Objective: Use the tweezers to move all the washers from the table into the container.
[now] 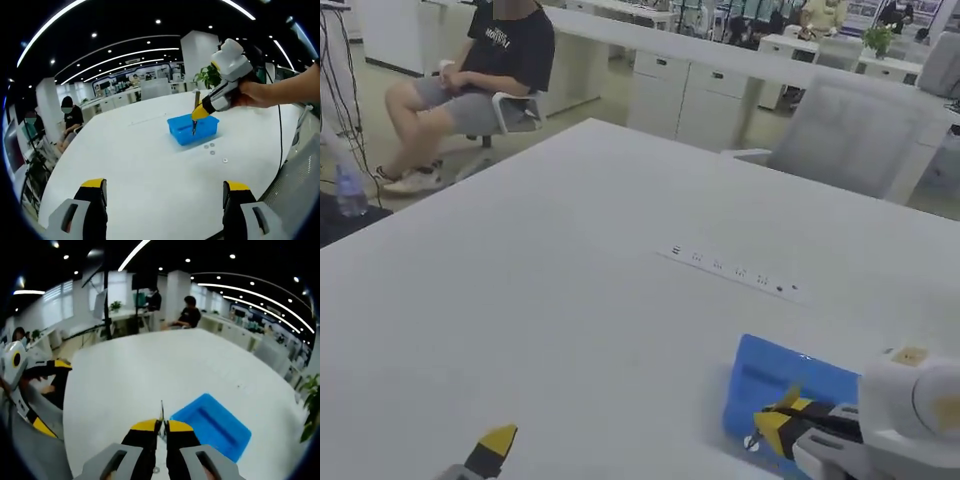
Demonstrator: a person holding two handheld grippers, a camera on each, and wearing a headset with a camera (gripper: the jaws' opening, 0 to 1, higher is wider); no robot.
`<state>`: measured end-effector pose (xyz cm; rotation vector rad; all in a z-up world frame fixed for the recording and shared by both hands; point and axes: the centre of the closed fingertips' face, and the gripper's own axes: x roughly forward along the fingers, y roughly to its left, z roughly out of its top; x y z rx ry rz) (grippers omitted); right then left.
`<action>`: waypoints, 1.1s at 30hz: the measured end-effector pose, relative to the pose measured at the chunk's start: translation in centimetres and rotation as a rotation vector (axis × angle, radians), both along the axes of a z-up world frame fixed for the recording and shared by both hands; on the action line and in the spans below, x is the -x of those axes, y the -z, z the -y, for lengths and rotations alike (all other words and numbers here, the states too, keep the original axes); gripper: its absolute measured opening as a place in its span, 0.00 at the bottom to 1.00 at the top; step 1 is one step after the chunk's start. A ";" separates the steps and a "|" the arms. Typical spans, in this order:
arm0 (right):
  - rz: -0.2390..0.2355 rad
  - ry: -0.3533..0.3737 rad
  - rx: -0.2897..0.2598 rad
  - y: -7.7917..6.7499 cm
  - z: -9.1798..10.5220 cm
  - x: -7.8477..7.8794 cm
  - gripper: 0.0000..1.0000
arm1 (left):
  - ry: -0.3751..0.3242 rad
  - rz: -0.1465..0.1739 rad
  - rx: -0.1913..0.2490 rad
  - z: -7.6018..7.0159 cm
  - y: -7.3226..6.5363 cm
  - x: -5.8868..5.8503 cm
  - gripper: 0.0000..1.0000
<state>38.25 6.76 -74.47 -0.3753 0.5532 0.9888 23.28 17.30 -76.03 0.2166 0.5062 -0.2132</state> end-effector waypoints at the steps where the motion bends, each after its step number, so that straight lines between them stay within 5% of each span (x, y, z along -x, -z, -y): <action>1: 0.011 0.014 -0.021 -0.7 0.0 -0.6 0.02 | 0.000 0.000 -0.005 0.0 0.0 0.0 0.99; 7: 0.049 0.078 -0.045 -1.8 0.2 -3.4 0.02 | -0.003 0.001 -0.014 -0.2 0.0 0.0 0.99; 15: 0.019 0.131 -0.055 1.1 -0.5 -6.7 0.02 | -0.003 -0.010 -0.034 -0.3 0.3 0.0 0.99; 19: -0.033 0.164 -0.081 2.4 -0.8 -7.8 0.02 | 0.000 -0.016 -0.038 -0.2 0.4 0.0 0.99; 27: -0.095 0.200 -0.074 4.9 -1.2 -8.7 0.02 | 0.011 -0.031 -0.060 -0.1 0.8 0.1 0.99; 33: -0.096 0.193 -0.045 6.3 -1.2 -8.6 0.03 | 0.004 -0.027 -0.062 -0.2 0.7 0.1 0.99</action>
